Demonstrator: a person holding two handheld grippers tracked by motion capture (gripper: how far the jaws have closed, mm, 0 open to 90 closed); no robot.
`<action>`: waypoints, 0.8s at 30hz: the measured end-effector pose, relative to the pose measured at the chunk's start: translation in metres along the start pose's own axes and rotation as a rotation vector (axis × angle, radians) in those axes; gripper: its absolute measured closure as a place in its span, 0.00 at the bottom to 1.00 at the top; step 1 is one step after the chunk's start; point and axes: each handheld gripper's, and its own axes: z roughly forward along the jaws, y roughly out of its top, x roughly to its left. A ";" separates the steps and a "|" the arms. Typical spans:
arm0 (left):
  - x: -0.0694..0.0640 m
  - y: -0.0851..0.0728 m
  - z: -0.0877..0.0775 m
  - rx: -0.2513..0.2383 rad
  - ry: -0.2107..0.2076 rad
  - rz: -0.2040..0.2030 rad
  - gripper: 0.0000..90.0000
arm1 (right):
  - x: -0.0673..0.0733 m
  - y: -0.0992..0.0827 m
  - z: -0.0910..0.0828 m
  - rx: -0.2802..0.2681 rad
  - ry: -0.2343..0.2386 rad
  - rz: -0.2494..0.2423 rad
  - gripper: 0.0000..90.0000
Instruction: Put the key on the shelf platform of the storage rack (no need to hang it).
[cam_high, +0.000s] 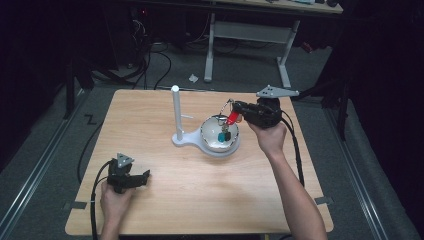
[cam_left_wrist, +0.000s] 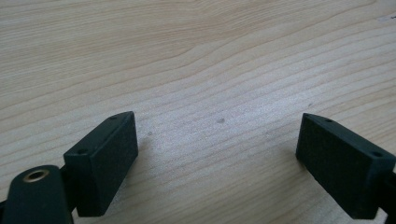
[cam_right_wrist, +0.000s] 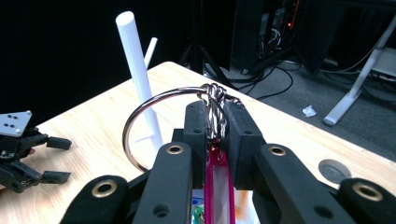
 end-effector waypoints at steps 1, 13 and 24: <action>0.000 0.000 0.000 0.000 0.000 0.000 0.14 | 0.000 -0.001 0.003 0.003 -0.002 0.001 0.89; 0.000 0.000 0.000 0.001 -0.003 0.004 0.15 | -0.002 -0.021 0.033 0.063 -0.008 0.020 0.89; 0.000 0.000 0.000 0.000 0.000 0.002 0.15 | -0.002 -0.045 0.056 0.129 -0.020 0.025 0.89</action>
